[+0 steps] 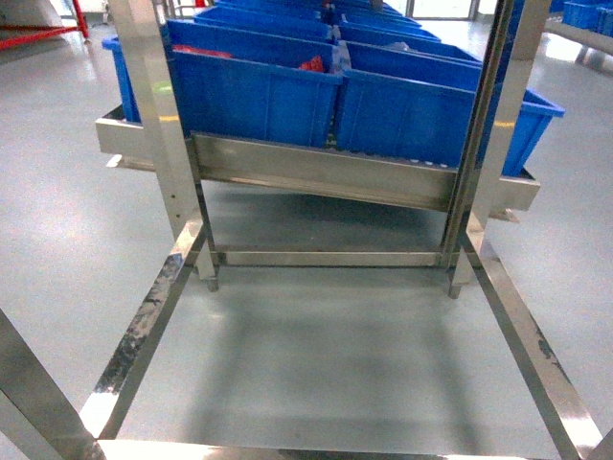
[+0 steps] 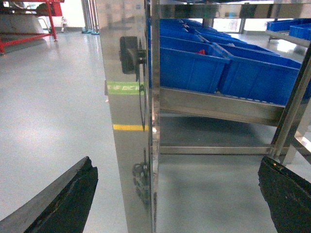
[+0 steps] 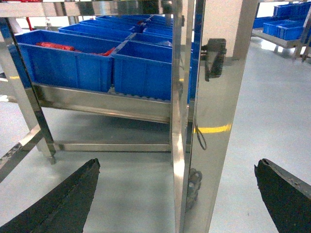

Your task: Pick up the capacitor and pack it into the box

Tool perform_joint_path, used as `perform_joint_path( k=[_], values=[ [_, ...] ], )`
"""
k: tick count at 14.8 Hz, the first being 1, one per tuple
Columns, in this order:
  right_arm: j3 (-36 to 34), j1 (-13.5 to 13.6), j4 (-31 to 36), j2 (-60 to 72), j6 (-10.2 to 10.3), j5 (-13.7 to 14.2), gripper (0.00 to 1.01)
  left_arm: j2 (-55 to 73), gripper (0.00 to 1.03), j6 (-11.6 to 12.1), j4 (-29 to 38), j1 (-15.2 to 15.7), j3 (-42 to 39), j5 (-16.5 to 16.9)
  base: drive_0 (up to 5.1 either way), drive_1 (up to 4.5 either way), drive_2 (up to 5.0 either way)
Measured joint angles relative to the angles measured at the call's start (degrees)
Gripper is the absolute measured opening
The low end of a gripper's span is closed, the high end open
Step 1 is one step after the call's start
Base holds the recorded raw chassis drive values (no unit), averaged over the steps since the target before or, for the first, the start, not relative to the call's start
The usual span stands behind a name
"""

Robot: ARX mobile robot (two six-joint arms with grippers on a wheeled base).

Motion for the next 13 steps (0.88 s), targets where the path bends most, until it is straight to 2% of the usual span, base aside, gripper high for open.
perform_joint_path(
  k=[13],
  values=[
    [0.0,0.0,0.0,0.0,0.0,0.0,0.98,0.0,0.98,0.0,0.0,0.0,0.0,0.02,0.0,0.0,0.0]
  ],
)
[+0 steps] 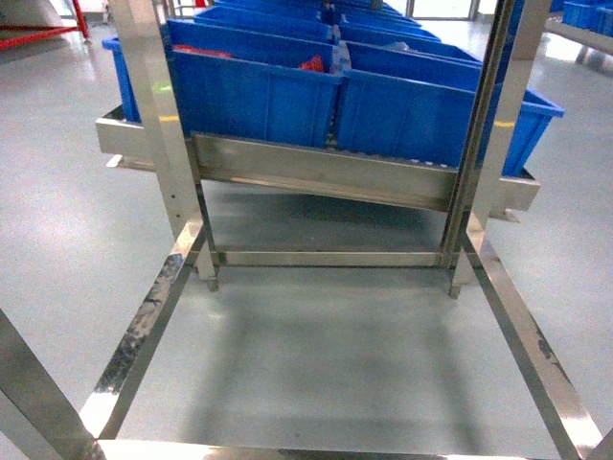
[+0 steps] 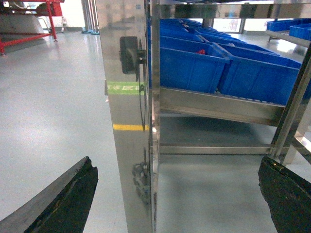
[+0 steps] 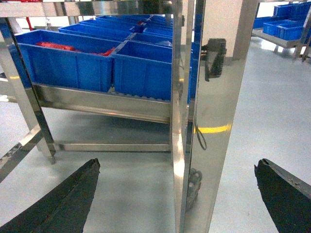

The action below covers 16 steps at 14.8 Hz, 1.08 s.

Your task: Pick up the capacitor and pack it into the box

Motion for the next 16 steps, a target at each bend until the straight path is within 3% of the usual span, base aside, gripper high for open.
perform_joint_path(
  k=[16],
  values=[
    [0.0,0.0,-0.04,0.02,0.0,-0.04,0.98,0.0,0.98,0.0,-0.07,0.0,0.0,-0.15,0.0,0.0,0.0]
  ],
)
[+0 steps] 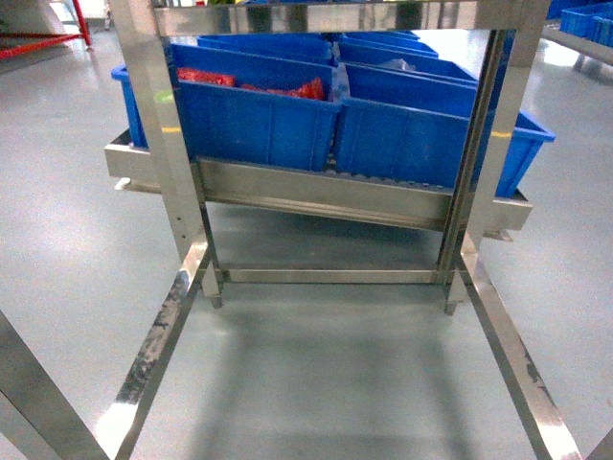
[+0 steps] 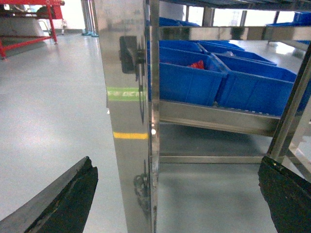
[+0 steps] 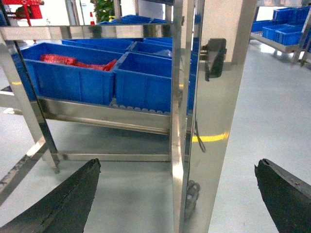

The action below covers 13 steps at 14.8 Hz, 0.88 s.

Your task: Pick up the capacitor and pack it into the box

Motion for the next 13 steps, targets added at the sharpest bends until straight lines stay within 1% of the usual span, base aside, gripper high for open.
perform_joint_path(
  k=[13],
  values=[
    [0.0,0.0,0.0,-0.02,0.0,0.07,0.98,0.0,0.98,-0.02,0.02,0.0,0.0,0.17,0.0,0.0,0.0]
  ],
)
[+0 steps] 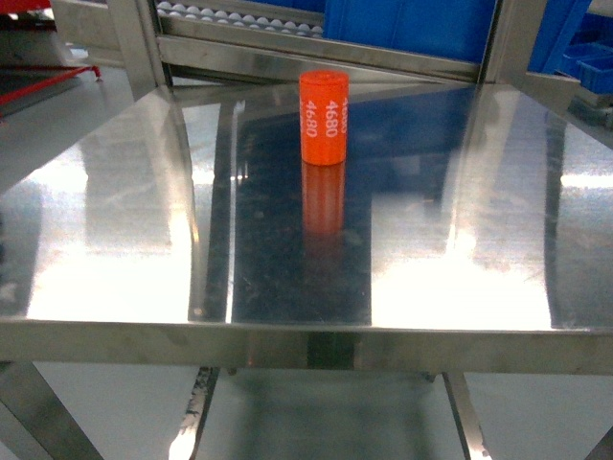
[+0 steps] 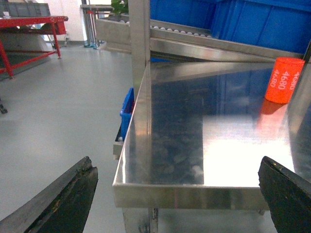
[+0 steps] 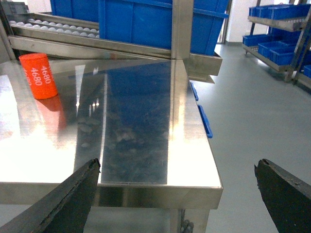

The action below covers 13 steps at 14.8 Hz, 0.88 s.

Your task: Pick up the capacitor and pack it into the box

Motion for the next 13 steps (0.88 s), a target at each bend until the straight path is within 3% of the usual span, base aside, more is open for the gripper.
perform_joint_path(
  k=[13],
  values=[
    [0.0,0.0,0.02,0.0,0.0,-0.02,0.98,0.0,0.98,0.0,0.0,0.0,0.0,-0.02,0.0,0.0,0.0]
  ],
)
